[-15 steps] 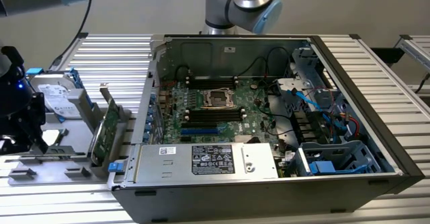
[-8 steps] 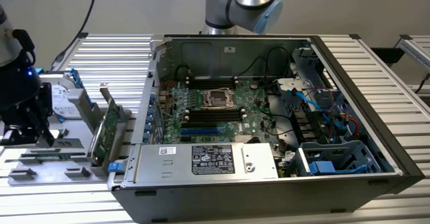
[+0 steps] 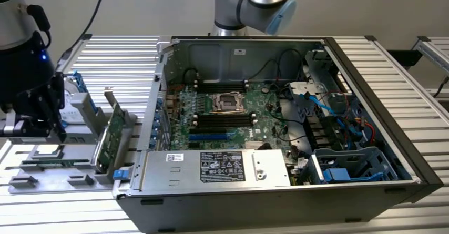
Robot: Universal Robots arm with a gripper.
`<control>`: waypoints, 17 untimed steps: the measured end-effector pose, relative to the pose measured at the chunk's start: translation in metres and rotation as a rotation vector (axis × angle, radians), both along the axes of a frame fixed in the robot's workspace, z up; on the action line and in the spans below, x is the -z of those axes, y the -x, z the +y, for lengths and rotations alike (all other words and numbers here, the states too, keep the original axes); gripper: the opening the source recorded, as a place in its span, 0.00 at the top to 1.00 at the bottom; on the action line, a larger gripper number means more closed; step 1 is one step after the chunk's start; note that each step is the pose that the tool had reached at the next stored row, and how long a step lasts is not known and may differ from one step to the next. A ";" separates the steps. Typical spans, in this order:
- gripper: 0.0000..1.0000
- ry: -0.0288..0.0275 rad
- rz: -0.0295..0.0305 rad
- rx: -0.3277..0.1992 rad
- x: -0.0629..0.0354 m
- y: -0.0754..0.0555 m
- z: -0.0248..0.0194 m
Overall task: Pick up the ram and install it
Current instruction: 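Pick up the ram and move it above insertion slot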
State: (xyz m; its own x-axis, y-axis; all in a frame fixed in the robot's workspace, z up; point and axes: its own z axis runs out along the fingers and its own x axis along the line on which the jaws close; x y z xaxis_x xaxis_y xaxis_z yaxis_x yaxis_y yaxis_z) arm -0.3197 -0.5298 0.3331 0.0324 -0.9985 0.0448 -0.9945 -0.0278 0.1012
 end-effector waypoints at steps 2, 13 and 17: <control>0.86 -0.0002 0.0001 0.000 -0.0081 -0.005 0.0016; 0.86 -0.0002 0.0001 0.000 -0.0499 -0.039 0.0106; 0.86 -0.0001 0.0002 0.000 -0.0575 -0.051 0.0134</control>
